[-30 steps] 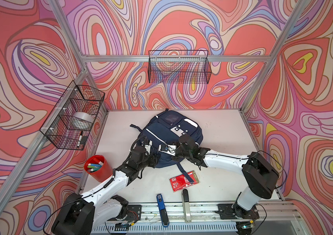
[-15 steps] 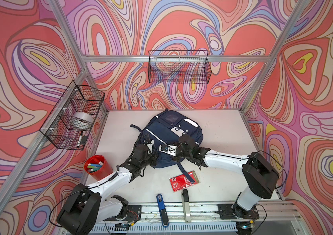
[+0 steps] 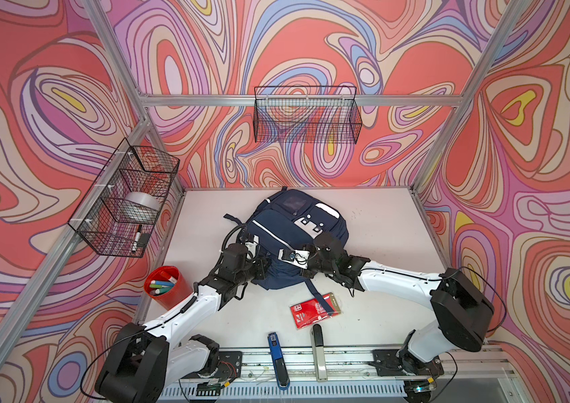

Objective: Pack books, pencil case, and school supplies into a backpack
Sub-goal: Unzip the student bag at the center of the table.

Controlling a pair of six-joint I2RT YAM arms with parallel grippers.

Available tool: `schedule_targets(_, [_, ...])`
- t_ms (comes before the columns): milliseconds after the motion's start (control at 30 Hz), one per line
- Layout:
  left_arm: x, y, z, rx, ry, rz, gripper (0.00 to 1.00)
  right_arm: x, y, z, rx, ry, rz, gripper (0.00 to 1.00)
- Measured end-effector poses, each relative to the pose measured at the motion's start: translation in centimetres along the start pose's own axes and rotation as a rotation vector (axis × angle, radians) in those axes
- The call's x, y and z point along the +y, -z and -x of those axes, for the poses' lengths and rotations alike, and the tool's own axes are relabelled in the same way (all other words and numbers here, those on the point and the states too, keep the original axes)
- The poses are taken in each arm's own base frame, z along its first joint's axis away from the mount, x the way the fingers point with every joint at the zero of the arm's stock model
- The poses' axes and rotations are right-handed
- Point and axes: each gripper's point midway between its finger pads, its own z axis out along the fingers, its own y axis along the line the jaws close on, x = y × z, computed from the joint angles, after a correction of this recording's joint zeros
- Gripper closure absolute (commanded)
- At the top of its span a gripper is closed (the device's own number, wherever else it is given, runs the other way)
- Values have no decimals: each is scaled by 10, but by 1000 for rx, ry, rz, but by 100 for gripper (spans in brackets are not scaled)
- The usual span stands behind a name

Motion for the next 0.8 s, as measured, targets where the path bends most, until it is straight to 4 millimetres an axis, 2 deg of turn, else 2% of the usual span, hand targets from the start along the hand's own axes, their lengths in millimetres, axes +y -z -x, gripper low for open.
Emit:
schedule_targets(200, [13, 10, 34, -77, 1, 90, 100, -3, 19, -12, 41, -17, -21, 100])
schedule_targets(333, [30, 14, 38, -89, 26, 139, 100, 1, 22, -17, 51, -22, -23, 100])
schedule_targets(433, [35, 14, 40, -92, 38, 146, 100, 0, 26, -21, 43, -46, -30, 100])
schedule_targets(600, [29, 10, 42, -83, 54, 107, 100, -22, 45, -31, 25, -128, -91, 100])
schedule_targets(800, [12, 10, 31, -72, 76, 58, 100, -38, 51, -46, 62, -187, -149, 100])
